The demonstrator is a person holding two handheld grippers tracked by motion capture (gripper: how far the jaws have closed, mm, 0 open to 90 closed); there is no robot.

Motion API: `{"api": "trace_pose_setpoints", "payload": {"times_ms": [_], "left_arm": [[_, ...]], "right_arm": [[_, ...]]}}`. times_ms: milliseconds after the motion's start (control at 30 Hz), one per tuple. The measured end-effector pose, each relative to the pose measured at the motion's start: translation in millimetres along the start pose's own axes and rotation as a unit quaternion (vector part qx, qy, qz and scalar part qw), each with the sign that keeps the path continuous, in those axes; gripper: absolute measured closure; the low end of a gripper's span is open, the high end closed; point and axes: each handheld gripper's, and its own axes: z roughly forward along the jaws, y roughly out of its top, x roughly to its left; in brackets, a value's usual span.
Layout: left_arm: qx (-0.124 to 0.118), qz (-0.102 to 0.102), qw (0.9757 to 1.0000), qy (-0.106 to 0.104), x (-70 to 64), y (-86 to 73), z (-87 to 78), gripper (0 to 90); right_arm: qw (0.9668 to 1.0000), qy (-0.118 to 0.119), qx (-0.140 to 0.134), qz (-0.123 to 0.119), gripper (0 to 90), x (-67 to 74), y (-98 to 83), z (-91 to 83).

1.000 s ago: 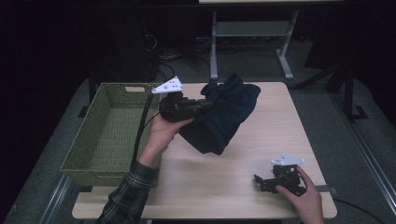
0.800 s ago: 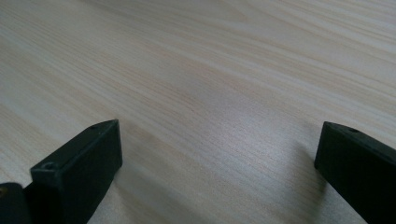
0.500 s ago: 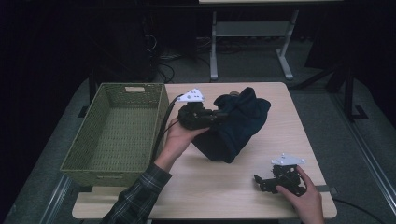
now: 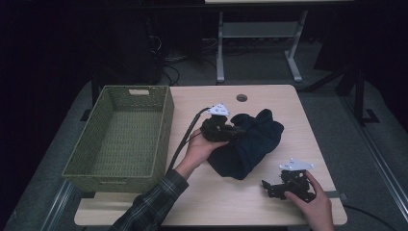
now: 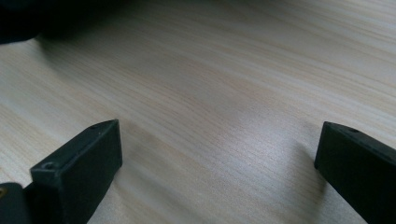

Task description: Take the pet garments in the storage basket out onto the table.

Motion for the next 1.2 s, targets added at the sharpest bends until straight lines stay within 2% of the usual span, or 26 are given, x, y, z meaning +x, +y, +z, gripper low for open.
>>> {"api": "trace_pose_setpoints", "payload": {"times_ms": [133,333,600,667,767,900,967,1067,1100,1200], "left_arm": [[0.021,-0.005,0.9998,0.000,6.3,-6.9,14.9,78.7],[0.039,-0.009,0.9992,0.004,16.6,-14.9,36.7,78.7],[0.064,-0.021,0.9977,0.010,21.1,-25.7,61.1,78.1],[0.067,-0.018,0.9975,0.012,21.7,-27.2,62.6,76.4],[0.062,-0.014,0.9979,0.012,21.7,-24.4,58.4,69.4],[0.052,-0.003,0.9985,0.016,23.2,-17.9,47.1,53.2],[0.049,-0.006,0.9986,0.017,22.7,-15.6,42.2,43.7],[0.050,-0.003,0.9986,0.016,21.5,-13.3,36.1,33.0],[0.052,0.004,0.9984,0.020,21.1,-12.3,33.7,29.1],[0.054,0.008,0.9981,0.027,17.7,-10.1,26.7,21.6]], "right_arm": [[1.0000,0.000,0.000,0.000,0.5,0.0,0.0,0.0],[1.0000,0.000,-0.001,0.000,0.5,0.0,0.1,-0.1],[1.0000,0.001,-0.001,0.001,0.5,0.1,-0.1,0.1],[1.0000,0.000,0.000,0.001,0.5,0.1,0.0,-0.1],[1.0000,0.001,-0.001,0.001,0.5,0.1,-0.1,0.1],[1.0000,0.001,0.000,0.001,0.5,0.2,0.0,0.0],[1.0000,0.000,-0.002,0.000,0.5,0.0,0.0,0.1],[1.0000,0.000,-0.002,0.000,0.5,0.0,0.0,0.2],[1.0000,0.001,-0.001,0.001,0.5,0.1,0.0,0.1],[1.0000,0.000,-0.001,0.000,0.5,0.0,0.1,0.0]]}}
